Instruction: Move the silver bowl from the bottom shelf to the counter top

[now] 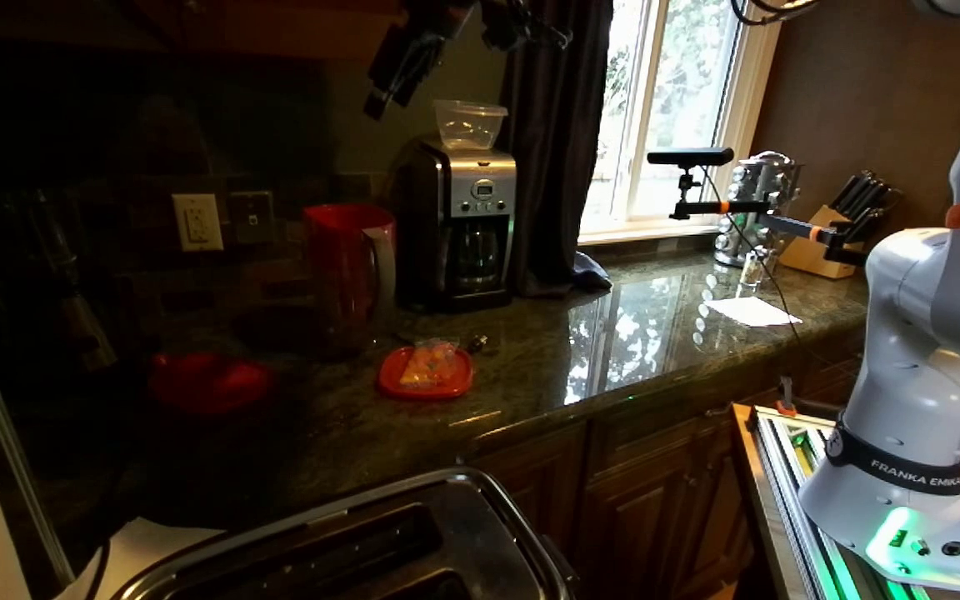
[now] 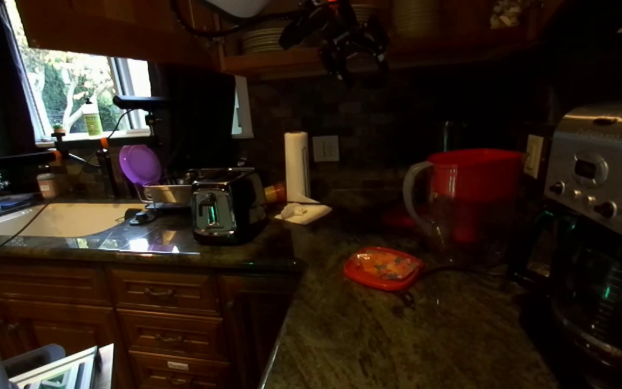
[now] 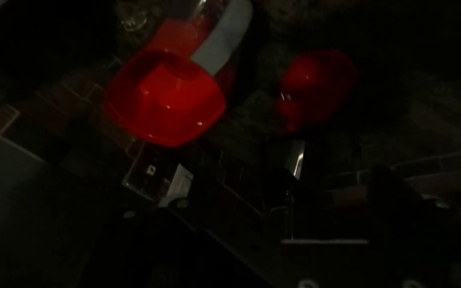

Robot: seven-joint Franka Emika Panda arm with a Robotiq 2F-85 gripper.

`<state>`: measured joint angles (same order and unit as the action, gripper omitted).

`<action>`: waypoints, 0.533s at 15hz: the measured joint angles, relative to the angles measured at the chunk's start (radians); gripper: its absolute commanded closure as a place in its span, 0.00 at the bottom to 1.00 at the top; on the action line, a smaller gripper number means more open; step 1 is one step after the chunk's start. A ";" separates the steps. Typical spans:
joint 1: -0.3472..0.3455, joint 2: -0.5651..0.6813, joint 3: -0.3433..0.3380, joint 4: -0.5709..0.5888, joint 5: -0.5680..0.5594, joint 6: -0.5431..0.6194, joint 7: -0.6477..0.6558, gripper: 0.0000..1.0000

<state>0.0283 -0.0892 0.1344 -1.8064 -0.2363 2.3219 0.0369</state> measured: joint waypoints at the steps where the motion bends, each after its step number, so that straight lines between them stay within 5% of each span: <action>1: 0.012 0.035 0.001 0.058 0.000 -0.003 0.000 0.00; 8: 0.065 0.199 0.003 0.467 0.113 -0.049 -0.026 0.00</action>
<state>0.0934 0.1099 0.1375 -1.3394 -0.1232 2.2726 0.0113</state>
